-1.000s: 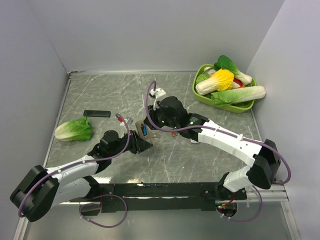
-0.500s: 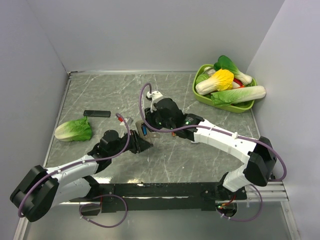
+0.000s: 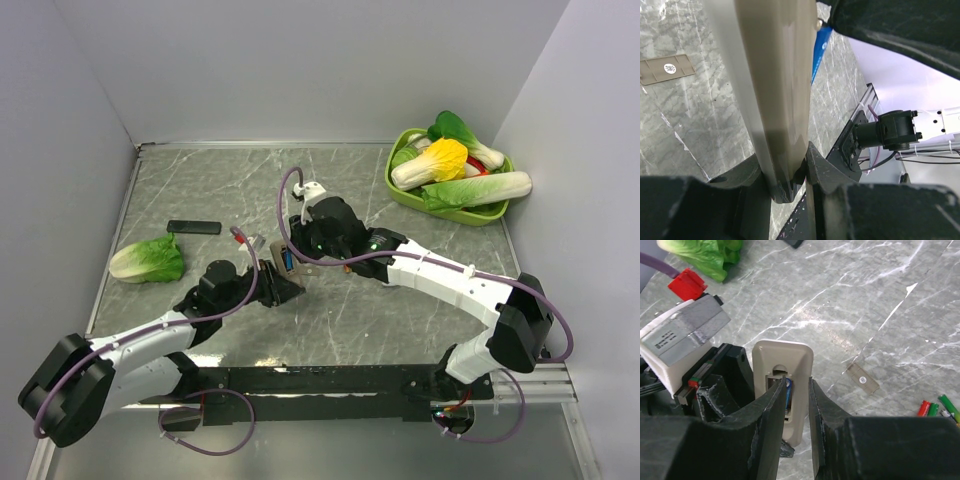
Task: Load the batteries into the remote control
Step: Load the battery into the remote control.
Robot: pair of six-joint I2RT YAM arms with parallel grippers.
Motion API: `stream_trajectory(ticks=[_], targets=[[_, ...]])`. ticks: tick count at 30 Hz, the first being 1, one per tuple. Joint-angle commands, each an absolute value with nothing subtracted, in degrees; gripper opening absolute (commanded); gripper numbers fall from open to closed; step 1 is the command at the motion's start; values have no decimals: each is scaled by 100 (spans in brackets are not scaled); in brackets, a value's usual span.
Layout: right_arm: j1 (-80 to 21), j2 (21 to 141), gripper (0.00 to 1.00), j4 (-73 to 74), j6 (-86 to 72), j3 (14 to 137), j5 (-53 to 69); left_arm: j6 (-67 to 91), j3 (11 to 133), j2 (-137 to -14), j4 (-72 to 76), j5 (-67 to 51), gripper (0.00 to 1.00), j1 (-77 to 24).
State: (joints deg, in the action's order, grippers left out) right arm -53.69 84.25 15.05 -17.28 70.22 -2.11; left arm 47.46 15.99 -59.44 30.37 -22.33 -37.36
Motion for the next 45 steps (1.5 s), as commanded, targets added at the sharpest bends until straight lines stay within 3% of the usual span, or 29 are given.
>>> stream_trajectory(ticks=[1,15,27,42,45], targets=[[-5414,8236,32,1328,-1749,7084,-369,4623,1810,-5774,3287,-2153,3,-3753],[-5405,8112,39,1142,-1881,6952,-106,4641,1811,-5792,3305,-2188,3,-3744],[-5414,8305,31,1248,-1942,6987,-26,4623,1828,-5766,3287,-2197,3,-3753],[-5414,8525,28,1371,-1881,7084,-26,4623,1881,-5853,3305,-2250,3,-3753],[-5432,8490,20,1336,-1828,7084,-26,4605,1890,-5880,3296,-2241,3,-3753]])
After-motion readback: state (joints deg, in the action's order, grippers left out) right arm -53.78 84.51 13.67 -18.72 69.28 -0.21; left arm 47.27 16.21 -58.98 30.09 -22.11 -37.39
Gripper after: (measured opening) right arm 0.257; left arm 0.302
